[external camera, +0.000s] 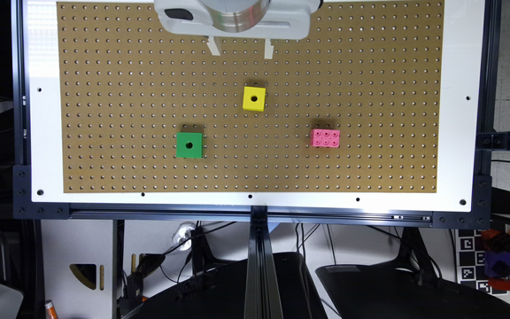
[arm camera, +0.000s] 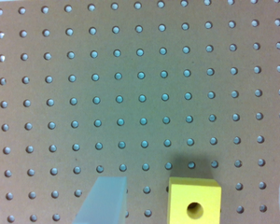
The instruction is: Pick up pink block.
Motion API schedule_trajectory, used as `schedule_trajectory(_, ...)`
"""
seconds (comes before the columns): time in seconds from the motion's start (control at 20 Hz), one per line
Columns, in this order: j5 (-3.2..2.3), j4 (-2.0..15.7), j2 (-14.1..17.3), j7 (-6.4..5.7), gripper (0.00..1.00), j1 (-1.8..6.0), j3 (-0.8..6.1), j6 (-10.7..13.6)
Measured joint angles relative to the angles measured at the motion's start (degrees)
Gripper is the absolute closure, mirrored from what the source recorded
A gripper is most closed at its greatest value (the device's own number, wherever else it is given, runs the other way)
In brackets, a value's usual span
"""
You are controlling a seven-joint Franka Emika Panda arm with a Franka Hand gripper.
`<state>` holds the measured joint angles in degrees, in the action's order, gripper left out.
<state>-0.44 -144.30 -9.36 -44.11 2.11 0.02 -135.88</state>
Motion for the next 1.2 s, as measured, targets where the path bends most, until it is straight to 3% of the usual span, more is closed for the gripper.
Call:
schedule_trajectory(0.15, 0.2, 0.0, 0.0, -0.06, 0.0, -0.11, 0.46, 0.0)
schedule_trajectory(0.25, 0.45, 0.15, 0.0, -0.77, 0.0, -0.13, 1.83, 0.0)
schedule_trajectory(0.4, 1.13, 1.45, 0.5, -2.84, 0.0, -0.23, 4.81, -0.1)
schedule_trajectory(0.5, 1.16, 3.58, 2.2, -5.1, 0.0, -0.28, 7.22, -0.1)
schedule_trajectory(0.55, 1.16, 4.95, 3.5, -5.9, 0.0, -0.27, 8.09, -0.1)
schedule_trajectory(0.85, 1.16, 13.19, 11.7, -8.07, 0.0, -0.28, 10.64, -0.1)
schedule_trajectory(1.0, 1.14, 15.99, 14.2, -9.1, 0.0, -0.29, 11.82, 0.0)
schedule_trajectory(1.2, 1.04, 18.46, 16.2, -10.62, 0.0, -0.31, 13.4, 0.0)
